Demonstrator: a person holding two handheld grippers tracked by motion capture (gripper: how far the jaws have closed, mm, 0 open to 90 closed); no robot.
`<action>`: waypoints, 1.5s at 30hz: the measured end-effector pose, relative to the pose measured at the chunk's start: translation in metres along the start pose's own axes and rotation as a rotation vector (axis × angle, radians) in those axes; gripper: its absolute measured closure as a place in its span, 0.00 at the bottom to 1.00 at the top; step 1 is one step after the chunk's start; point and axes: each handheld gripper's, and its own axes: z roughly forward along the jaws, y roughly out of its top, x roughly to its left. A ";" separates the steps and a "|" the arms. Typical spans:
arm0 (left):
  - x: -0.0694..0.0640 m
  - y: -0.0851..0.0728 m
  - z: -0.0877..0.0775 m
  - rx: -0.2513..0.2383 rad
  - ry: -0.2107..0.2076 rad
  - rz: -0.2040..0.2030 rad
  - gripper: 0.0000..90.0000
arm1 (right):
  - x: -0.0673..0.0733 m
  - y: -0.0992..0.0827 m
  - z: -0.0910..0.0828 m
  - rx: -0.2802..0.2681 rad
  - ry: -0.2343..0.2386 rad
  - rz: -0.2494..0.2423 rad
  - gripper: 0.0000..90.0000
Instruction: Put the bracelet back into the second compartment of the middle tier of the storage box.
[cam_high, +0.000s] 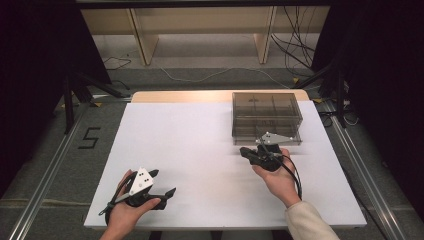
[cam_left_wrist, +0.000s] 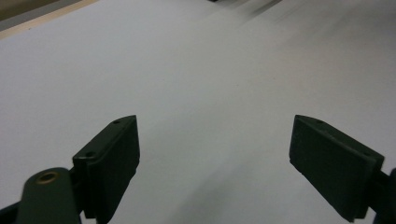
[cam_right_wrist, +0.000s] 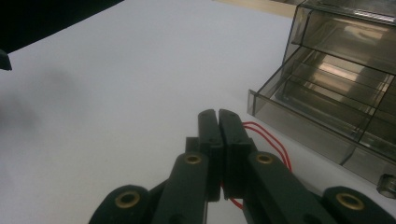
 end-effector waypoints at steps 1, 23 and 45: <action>0.000 0.000 0.000 0.000 0.000 -0.001 0.18 | 0.000 0.000 0.000 -0.002 0.001 0.001 0.99; 0.000 0.000 0.000 0.000 -0.001 0.002 0.18 | -0.008 0.002 -0.008 -0.021 -0.022 0.020 0.99; 0.001 0.000 -0.001 -0.001 0.000 0.004 0.18 | -0.018 0.004 -0.016 -0.040 -0.044 0.043 0.99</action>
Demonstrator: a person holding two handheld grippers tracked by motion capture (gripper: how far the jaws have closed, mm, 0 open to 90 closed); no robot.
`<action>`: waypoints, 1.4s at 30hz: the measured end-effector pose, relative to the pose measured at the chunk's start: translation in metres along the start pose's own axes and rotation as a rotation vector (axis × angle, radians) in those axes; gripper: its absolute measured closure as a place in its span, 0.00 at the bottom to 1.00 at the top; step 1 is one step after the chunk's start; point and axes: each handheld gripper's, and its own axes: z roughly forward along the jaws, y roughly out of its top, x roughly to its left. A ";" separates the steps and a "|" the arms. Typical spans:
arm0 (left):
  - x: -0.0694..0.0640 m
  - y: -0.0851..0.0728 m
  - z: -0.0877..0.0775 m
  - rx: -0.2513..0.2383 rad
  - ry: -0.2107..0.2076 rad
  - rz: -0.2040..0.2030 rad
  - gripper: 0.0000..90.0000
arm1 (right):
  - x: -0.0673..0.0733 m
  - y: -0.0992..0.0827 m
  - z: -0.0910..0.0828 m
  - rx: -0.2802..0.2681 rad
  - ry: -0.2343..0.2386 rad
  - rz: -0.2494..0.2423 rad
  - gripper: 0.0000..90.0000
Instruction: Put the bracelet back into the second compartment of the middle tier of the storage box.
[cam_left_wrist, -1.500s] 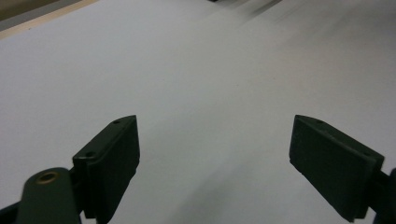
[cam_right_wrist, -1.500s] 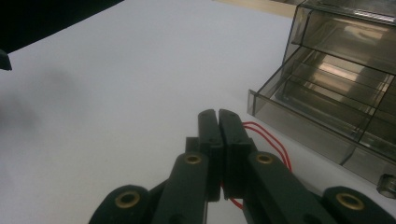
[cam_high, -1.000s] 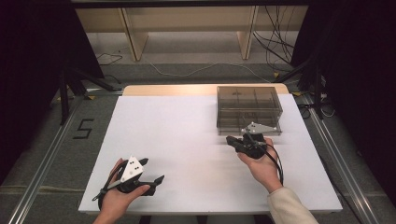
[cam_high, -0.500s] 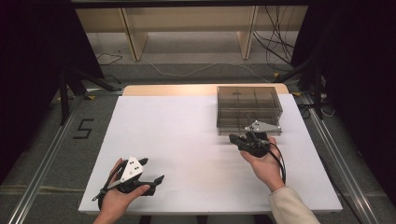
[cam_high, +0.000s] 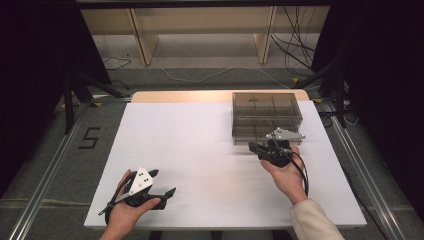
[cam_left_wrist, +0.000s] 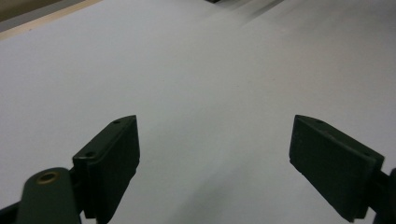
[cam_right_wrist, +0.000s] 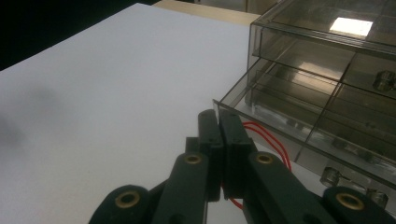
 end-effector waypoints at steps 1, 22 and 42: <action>0.000 0.000 0.000 -0.001 0.000 -0.001 0.18 | 0.000 0.000 0.000 0.000 0.000 0.000 0.99; 0.000 0.000 0.000 -0.002 0.000 -0.002 0.18 | -0.007 0.002 -0.005 -0.015 -0.016 0.015 0.99; 0.000 0.000 0.000 -0.005 0.001 -0.005 0.18 | -0.014 0.003 -0.010 -0.030 -0.034 0.030 0.99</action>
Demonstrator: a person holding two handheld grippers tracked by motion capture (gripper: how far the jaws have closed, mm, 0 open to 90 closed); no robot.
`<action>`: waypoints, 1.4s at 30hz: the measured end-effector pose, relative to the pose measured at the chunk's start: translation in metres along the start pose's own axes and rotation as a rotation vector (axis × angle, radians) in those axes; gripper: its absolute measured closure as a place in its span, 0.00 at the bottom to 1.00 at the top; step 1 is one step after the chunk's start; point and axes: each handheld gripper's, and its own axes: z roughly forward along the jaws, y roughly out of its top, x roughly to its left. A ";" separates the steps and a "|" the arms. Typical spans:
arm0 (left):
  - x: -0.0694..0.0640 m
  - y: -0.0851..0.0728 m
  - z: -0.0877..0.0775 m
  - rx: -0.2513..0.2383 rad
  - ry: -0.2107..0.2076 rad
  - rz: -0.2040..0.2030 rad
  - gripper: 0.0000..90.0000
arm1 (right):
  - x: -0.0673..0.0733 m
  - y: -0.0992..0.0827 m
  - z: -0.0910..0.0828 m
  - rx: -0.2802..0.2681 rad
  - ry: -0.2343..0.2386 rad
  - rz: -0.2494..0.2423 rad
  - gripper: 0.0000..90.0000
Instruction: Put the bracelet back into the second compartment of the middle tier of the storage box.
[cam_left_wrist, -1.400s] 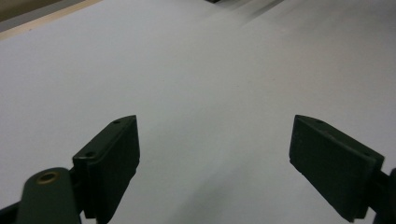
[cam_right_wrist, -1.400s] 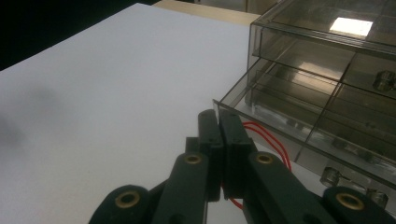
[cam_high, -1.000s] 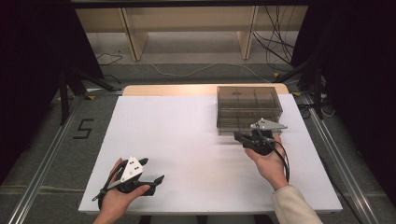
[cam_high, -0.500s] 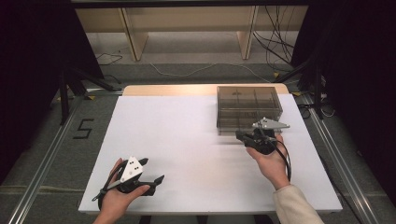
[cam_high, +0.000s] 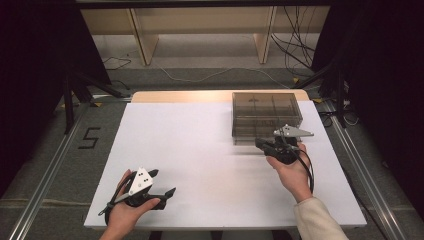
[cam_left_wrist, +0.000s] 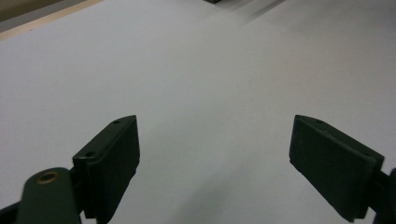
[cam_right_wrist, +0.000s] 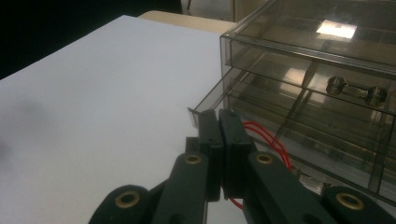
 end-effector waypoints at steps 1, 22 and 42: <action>0.000 0.000 0.000 0.000 0.000 0.000 0.18 | -0.001 0.000 0.000 -0.002 -0.001 0.000 0.99; 0.000 0.000 0.000 -0.002 0.002 -0.002 0.18 | -0.008 0.001 -0.003 -0.007 -0.022 0.019 0.99; 0.000 0.000 0.000 -0.001 0.001 -0.002 0.18 | -0.017 0.003 -0.001 -0.007 -0.039 0.032 0.99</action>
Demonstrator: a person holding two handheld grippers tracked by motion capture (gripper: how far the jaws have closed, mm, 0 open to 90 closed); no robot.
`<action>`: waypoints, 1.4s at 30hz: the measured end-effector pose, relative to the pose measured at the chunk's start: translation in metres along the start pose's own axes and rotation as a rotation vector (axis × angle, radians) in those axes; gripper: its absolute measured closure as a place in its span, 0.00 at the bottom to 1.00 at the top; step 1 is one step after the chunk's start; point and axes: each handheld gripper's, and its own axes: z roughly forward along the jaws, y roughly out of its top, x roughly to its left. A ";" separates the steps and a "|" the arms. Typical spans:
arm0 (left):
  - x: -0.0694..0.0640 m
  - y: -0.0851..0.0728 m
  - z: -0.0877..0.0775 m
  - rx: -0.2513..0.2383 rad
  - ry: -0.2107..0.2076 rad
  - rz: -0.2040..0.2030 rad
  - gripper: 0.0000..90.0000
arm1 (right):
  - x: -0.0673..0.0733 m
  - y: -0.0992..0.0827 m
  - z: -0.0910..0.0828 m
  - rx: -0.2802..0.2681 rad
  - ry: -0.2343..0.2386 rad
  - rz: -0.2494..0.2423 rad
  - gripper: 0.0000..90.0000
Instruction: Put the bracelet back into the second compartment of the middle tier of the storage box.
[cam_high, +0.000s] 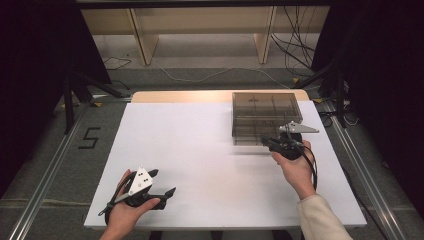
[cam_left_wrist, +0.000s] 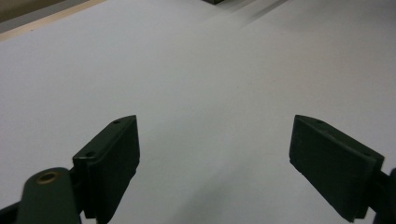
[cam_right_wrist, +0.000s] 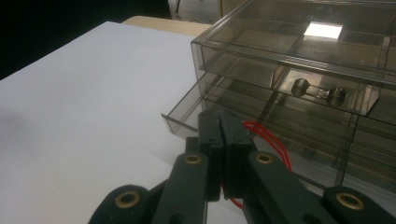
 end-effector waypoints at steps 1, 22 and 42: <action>0.000 0.000 0.000 0.001 -0.001 0.000 0.18 | -0.001 0.000 0.000 -0.001 -0.001 0.000 0.99; 0.000 0.000 0.000 -0.002 0.002 -0.004 0.18 | -0.015 0.006 0.007 0.021 -0.027 0.018 0.99; 0.000 0.000 0.001 -0.001 0.003 -0.004 0.18 | -0.022 0.012 0.013 0.050 -0.042 0.017 0.99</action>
